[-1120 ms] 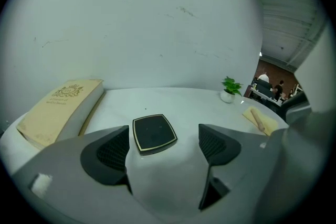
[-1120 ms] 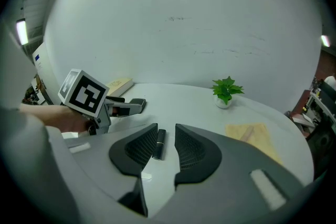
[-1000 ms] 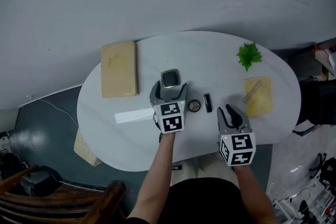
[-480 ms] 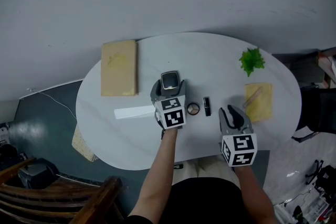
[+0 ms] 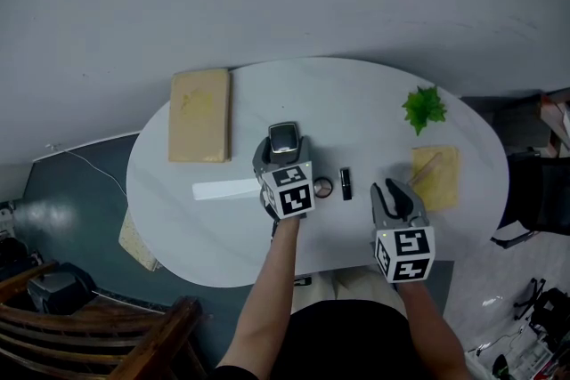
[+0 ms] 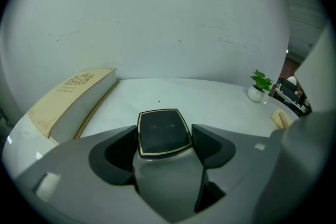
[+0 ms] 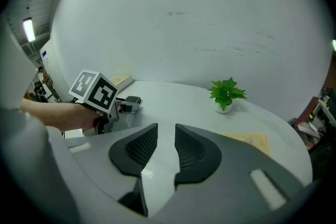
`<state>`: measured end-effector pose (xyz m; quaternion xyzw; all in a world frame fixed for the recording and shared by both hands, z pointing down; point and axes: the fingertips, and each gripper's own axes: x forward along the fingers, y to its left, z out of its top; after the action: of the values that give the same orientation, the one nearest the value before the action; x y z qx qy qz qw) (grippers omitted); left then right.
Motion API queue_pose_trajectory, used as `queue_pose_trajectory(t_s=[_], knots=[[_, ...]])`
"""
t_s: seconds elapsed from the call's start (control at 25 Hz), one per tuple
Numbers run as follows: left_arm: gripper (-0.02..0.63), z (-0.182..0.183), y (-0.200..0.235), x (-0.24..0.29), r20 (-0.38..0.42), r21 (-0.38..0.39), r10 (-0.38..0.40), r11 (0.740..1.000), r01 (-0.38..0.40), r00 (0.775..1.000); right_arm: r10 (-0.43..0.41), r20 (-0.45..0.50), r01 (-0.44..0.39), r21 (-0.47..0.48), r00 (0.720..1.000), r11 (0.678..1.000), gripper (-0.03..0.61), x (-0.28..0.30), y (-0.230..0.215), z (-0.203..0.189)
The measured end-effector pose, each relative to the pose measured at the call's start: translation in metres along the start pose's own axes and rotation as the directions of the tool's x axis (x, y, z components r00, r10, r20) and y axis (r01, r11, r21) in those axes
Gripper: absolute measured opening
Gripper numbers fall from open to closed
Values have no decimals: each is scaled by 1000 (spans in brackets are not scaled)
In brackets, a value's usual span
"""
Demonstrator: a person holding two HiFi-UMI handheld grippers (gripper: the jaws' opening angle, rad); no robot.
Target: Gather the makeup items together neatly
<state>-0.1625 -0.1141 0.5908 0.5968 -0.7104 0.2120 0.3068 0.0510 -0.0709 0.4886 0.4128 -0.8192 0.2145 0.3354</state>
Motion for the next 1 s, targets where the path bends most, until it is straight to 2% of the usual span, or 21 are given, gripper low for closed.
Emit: queue_pose_trajectory(t_s=[0.52, 1.0], knots=[[318, -8, 0, -8, -27, -14, 11, 1000, -11, 1000, 44, 23, -43, -37, 999, 998, 112, 1, -7, 11], [314, -21, 5, -42, -50, -29, 18, 999, -19, 999, 106, 43, -102, -78, 993, 992, 112, 5, 1, 20]])
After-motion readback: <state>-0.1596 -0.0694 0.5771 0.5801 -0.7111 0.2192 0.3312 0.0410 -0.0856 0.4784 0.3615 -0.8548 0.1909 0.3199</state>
